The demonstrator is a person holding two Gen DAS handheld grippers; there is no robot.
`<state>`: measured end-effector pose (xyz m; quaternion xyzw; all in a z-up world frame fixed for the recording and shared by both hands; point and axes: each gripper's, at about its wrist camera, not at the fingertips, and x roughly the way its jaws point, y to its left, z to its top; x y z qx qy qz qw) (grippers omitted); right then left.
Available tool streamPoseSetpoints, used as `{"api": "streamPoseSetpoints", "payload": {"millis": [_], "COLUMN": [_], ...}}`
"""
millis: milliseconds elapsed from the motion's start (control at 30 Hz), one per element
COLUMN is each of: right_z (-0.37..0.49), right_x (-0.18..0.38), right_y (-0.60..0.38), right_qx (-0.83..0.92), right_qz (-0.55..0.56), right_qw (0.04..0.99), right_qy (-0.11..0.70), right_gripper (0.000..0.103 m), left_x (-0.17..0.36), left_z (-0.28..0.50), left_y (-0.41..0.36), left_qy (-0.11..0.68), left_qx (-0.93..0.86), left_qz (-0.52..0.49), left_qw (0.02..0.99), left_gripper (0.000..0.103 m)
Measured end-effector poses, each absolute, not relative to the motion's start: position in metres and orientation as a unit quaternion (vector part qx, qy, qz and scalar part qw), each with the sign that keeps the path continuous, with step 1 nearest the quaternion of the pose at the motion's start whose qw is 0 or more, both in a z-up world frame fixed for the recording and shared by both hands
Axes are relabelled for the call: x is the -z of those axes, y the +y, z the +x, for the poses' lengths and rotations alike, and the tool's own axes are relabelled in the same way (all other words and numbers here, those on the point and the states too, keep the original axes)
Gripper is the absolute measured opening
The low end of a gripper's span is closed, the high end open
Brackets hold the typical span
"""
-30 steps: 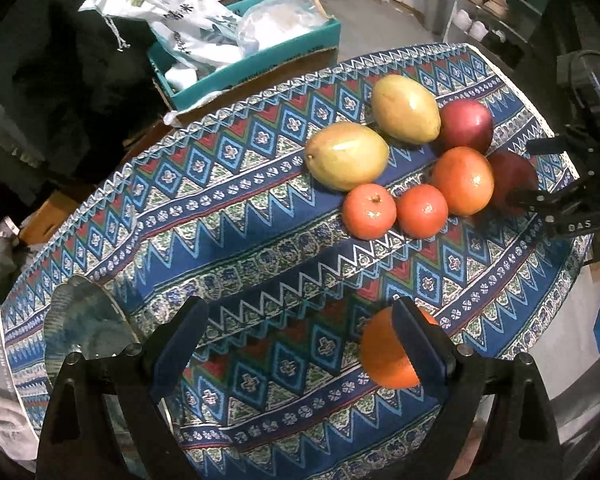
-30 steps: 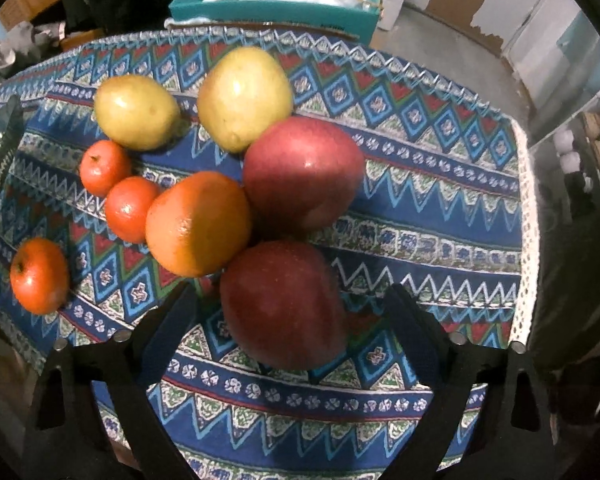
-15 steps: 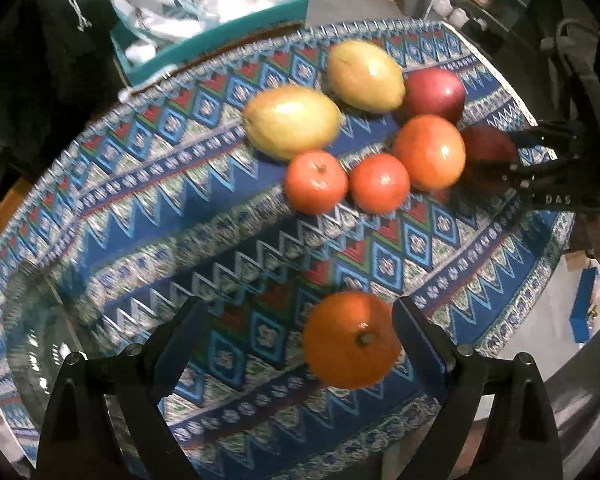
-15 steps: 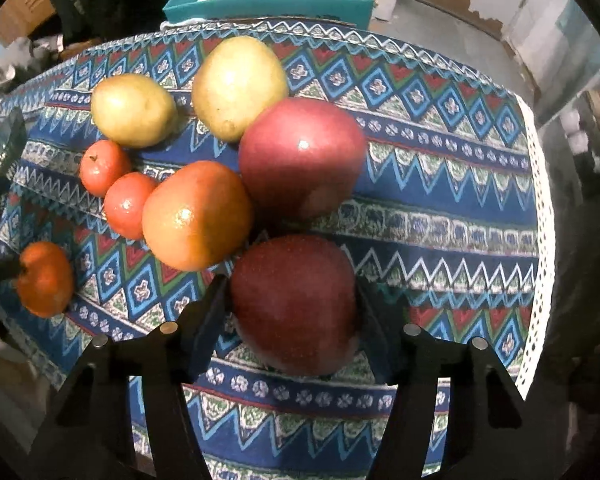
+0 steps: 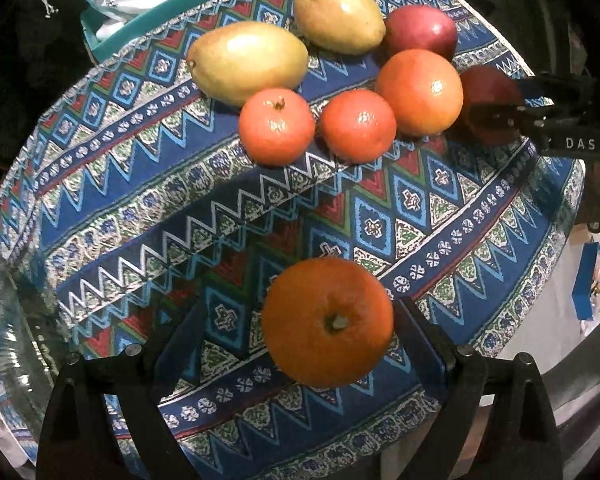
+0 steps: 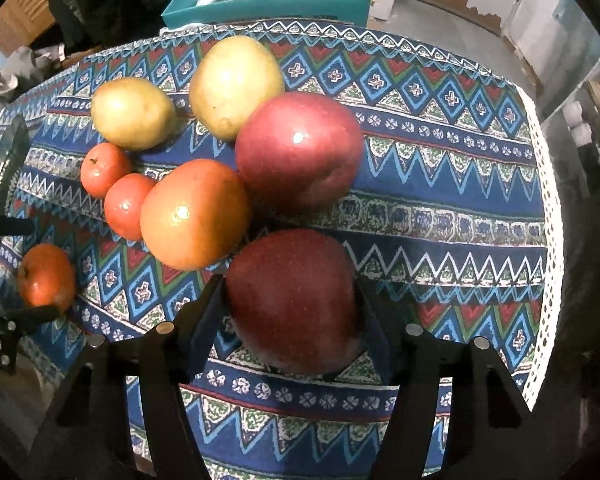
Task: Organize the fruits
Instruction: 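Grasp an orange with the left tool while the right tool grasps a red apple, then carry the orange and red apple over the glass bowl with both tools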
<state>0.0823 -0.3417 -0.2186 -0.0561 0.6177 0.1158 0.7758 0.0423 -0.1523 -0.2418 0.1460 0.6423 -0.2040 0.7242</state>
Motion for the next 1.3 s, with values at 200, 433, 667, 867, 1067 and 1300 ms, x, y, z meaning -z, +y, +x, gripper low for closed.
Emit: {"api": "streamPoseSetpoints", "payload": {"millis": [200,433,667,867,1067,1300], "right_z": [0.089,0.083,0.071,0.052,0.043,0.039], "right_x": [0.230,0.228,0.219,0.199,0.170,0.138], "right_y": [-0.345,-0.353,-0.361,-0.360,-0.355,-0.334], "right_qx": [-0.101,-0.104,-0.103,-0.104,-0.108,-0.124], "right_qz": [-0.063,-0.047,-0.029,-0.027,-0.031,-0.028], "right_qw": [0.772,0.783,0.784,0.799,0.819,0.836], "right_qy": [0.624,0.611,0.611,0.592,0.563,0.534], "right_gripper": [0.064,0.061,0.061,0.061,0.061,0.061], "left_x": [0.260,0.257,0.242,0.218,0.198,0.180], "left_z": [0.044,0.041,0.054,0.062,0.065,0.055], "left_y": [-0.154,-0.166,-0.151,-0.140,-0.129,-0.112], "left_qy": [0.656,0.643,0.633,0.617,0.601,0.579], "left_qx": [0.222,0.225,0.207,0.194,0.187,0.179], "left_qz": [0.130,0.141,0.126,0.112,0.103,0.091], "left_qw": [0.710,0.718,0.735,0.754,0.770,0.790], "left_gripper": [0.080,0.066,0.066,0.066,0.066,0.066]}}
